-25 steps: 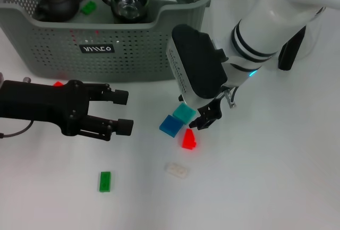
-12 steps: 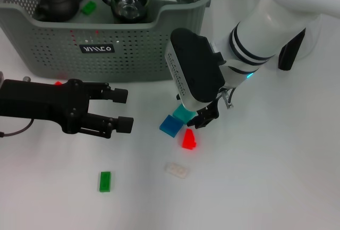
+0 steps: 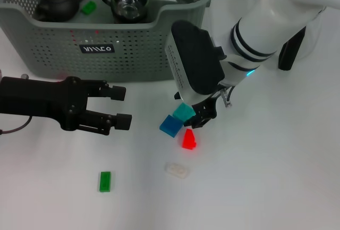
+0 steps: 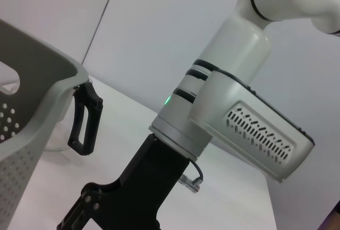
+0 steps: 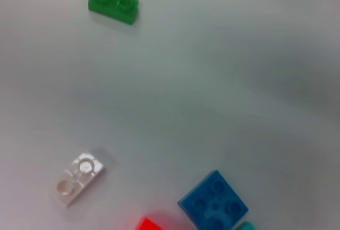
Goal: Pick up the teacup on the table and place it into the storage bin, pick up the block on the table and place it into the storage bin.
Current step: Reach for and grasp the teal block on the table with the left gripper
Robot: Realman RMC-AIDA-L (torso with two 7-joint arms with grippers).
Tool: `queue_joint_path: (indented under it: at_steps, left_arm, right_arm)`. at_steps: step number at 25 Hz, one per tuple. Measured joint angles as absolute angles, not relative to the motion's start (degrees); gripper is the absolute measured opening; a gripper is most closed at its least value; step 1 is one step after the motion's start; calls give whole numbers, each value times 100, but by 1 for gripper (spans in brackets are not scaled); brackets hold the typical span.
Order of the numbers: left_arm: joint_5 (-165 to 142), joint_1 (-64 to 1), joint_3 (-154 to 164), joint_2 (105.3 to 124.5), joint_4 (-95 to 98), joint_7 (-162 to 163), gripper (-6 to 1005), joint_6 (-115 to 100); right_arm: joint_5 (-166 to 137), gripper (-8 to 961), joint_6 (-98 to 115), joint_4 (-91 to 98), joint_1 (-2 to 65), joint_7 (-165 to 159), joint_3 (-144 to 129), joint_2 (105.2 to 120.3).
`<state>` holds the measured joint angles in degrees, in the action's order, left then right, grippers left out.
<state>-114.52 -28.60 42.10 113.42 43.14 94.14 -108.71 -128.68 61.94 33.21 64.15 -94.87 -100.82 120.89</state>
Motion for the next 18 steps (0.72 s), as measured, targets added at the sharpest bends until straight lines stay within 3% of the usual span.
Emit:
queue_joint_path:
  at_steps: [10, 18]
  left_arm:
    - [-11452, -2852, 4210, 11298, 4330, 9400, 887, -10875]
    - [-11640, -2842, 4210, 11246, 4492, 9358, 887, -10912]
  right_arm:
    - [-12902, 685, 6397, 3340, 6432, -9807, -9416, 12034]
    - [-12692, 685, 6395, 3392, 6381, -10280, -9201, 12077]
